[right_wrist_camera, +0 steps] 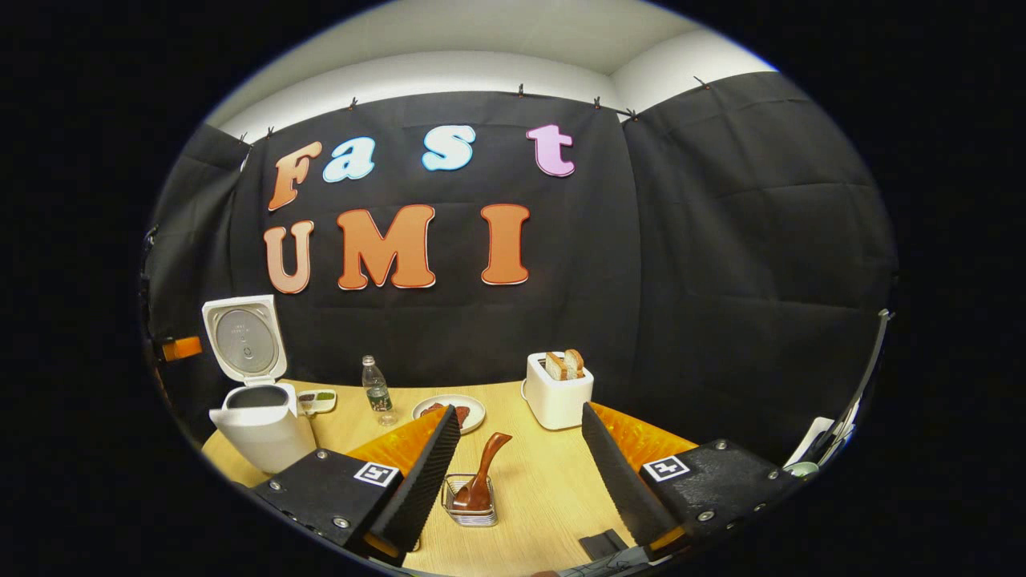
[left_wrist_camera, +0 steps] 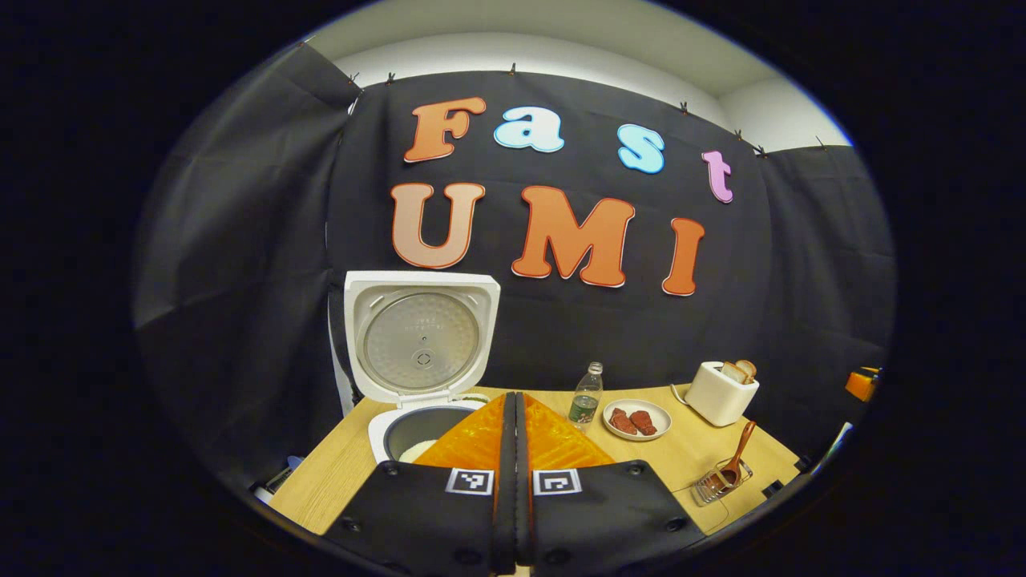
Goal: Close the left gripper, press the button to open the rice cooker; take a wooden spoon from the chopstick holder with the right hand, scoop a spoonful of rice and pour it into the rice cooker, then put the wooden spoon back into the chopstick holder.
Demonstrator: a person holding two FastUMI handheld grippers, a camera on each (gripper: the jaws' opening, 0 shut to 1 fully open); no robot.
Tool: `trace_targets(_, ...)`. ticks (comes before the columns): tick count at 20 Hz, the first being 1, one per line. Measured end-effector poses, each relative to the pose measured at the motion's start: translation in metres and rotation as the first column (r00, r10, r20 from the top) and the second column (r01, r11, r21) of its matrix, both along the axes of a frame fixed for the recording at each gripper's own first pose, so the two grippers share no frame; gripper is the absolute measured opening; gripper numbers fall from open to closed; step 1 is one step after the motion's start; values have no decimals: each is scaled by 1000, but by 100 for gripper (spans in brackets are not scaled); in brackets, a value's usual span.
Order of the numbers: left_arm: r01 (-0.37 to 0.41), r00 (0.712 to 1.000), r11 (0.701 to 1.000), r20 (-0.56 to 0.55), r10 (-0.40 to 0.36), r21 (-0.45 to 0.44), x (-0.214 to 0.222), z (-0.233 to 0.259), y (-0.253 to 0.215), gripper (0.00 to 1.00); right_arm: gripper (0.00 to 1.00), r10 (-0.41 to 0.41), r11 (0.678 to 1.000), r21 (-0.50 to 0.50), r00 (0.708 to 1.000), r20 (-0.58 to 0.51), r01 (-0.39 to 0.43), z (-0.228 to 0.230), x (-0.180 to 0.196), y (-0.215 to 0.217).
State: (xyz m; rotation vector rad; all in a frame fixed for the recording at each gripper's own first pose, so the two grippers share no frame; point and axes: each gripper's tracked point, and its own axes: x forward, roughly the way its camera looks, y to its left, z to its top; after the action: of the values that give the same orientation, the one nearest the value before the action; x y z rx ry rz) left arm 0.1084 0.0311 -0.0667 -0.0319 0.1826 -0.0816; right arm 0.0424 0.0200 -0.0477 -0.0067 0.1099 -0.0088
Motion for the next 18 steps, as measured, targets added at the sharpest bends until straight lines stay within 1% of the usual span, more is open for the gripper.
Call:
trace_targets(3,11,1000,999,12,-10,-31,-12,10,-11,5,95,18,1000,-16,1000,-8,-18,-7,8,5)
trace_targets(6,12,1000,999,20,-11,-42,-24,16,-13,5,95,35,999,-19,999,-20,-35,-19,19,11)
trace_targets(8,3,999,1000,34,-2,-28,-30,24,-12,4,95,58,998,-17,997,-53,-59,-33,29,18)
trace_targets(10,5,999,999,46,-4,-36,-38,33,-13,5,95,86,996,-14,991,-101,-88,-50,43,25)
trace_targets(11,-7,999,999,50,9,-38,-42,36,-10,5,100,97,995,-10,987,-130,-99,-60,52,28)
trace_targets(12,-31,998,999,54,33,-33,-44,37,-3,5,95,103,995,-4,982,-159,-104,-70,60,29)
trace_targets(16,-111,990,994,86,111,-6,-58,46,17,6,95,127,992,56,955,-268,-116,-110,95,37)
trace_targets(17,-115,990,993,81,115,0,-62,44,19,6,95,127,991,67,949,-290,-112,-120,102,38)
trace_targets(18,-122,990,993,70,122,-1,-64,40,23,14,95,125,991,74,942,-311,-108,-130,111,38)
